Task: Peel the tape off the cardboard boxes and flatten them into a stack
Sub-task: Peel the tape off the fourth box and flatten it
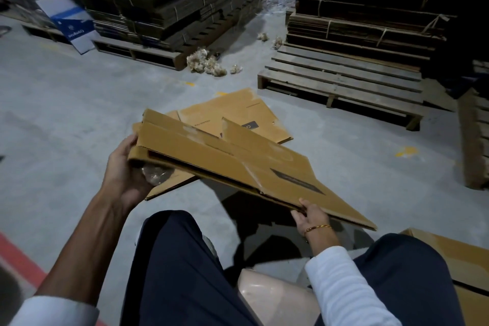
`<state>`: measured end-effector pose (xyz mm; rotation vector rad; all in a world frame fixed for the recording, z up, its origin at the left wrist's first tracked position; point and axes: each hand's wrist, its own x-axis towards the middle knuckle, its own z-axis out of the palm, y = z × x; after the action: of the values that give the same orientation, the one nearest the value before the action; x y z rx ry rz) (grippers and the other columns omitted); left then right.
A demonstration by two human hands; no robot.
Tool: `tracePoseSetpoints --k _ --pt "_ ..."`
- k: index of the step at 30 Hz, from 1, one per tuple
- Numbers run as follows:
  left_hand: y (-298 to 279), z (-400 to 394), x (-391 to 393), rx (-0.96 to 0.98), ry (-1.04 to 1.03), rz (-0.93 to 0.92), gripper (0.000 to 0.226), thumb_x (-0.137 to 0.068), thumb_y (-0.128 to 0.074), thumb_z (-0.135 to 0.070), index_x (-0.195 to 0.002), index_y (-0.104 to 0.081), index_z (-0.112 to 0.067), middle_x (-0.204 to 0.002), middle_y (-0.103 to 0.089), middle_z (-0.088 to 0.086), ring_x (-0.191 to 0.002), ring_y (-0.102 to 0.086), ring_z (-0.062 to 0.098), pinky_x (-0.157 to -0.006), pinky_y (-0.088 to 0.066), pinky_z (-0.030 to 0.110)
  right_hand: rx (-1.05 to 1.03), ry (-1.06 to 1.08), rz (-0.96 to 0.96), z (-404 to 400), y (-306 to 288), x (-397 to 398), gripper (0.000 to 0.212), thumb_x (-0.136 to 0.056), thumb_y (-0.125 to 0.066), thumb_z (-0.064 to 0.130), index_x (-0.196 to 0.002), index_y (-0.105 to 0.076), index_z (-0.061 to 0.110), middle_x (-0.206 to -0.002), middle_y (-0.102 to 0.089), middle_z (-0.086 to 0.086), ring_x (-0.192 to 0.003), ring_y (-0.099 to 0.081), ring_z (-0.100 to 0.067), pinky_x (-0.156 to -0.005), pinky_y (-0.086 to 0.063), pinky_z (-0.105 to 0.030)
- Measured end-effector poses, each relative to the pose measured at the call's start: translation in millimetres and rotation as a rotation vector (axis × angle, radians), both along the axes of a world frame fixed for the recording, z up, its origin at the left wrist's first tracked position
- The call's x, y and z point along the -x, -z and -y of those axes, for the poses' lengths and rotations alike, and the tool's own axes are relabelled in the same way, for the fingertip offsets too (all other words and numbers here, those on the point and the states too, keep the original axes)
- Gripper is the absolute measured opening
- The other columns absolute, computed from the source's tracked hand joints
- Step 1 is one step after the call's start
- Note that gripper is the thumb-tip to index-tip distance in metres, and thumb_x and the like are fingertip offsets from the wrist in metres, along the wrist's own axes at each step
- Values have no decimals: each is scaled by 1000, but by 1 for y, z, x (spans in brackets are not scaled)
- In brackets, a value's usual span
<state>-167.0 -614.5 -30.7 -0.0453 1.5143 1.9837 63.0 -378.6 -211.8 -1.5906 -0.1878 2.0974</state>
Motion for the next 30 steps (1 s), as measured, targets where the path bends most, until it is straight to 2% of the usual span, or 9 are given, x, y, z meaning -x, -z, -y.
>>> tracePoseSetpoints --k 2,5,9,12,17,20,22,27,30 --pt "4 1 -2 -9 -67 53 64 -93 -44 -68 -121 -69 -16 -118 -72 8 -103 -68 27 -90 -53 46 -23 29 26 3 0 4 5 -95 -61 -5 -99 -59 -6 -132 -61 -22 -128 -56 -34 -88 -52 -38" --pt "14 2 -19 -16 -131 96 100 -72 -41 -89 -131 -63 -11 -123 -70 13 -103 -70 31 -83 -57 48 -63 63 66 5 0 6 44 -91 -65 -6 -132 -49 -9 -115 -62 -21 -118 -61 -36 -74 -58 -34" --pt "33 4 -50 -41 -193 52 111 -75 -20 -95 -130 -63 -9 -125 -69 18 -111 -67 36 -97 -52 51 -101 42 100 3 -8 1 27 -95 -58 -7 -122 -54 -4 -135 -55 -25 -130 -53 -37 -102 -50 -43" --pt "41 -2 -78 -57 -187 -36 121 -53 -43 -101 -121 -66 -4 -111 -70 20 -93 -67 32 -84 -54 39 -153 10 112 -5 -10 1 18 -96 -58 -6 -113 -57 -3 -130 -56 -23 -130 -53 -37 -99 -51 -41" --pt "52 -40 -97 450 0 -143 69 -70 -60 -83 -82 -55 -15 -77 -60 10 -65 -55 22 -61 -49 36 -209 -77 117 -6 -13 14 8 -95 -60 -4 -90 -55 0 -135 -56 -25 -125 -55 -39 -92 -50 -44" --pt "71 -67 -102 477 67 -4 65 -75 -61 -80 -87 -54 -17 -82 -59 7 -69 -55 22 -71 -52 42 -259 -121 103 -4 -10 20 4 -95 -60 -3 -96 -57 -2 -123 -59 -24 -124 -56 -41 -89 -51 -44" --pt "91 -77 -97 527 -11 66 50 -90 -66 -57 -92 -59 -7 -85 -65 8 -74 -61 25 -80 -55 44 -287 -184 114 -5 -14 19 10 -95 -61 -2 -104 -57 -6 -124 -58 -24 -122 -56 -43 -88 -52 -46" --pt "109 -74 -85 397 -130 297 10 -96 -54 -6 -105 -57 -2 -79 -60 18 -63 -59 29 -50 -52 34 -283 -391 54 -4 -34 -1 13 -96 -67 9 -96 -57 2 -115 -57 -16 -104 -58 -43 -75 -61 -44" --pt "113 -70 -84 369 -144 312 8 -98 -51 -5 -102 -57 -6 -89 -57 21 -64 -58 30 -60 -53 39 -338 -350 43 14 -39 -12 19 -96 -69 21 -101 -58 6 -109 -62 -15 -93 -71 -40 -72 -63 -40"
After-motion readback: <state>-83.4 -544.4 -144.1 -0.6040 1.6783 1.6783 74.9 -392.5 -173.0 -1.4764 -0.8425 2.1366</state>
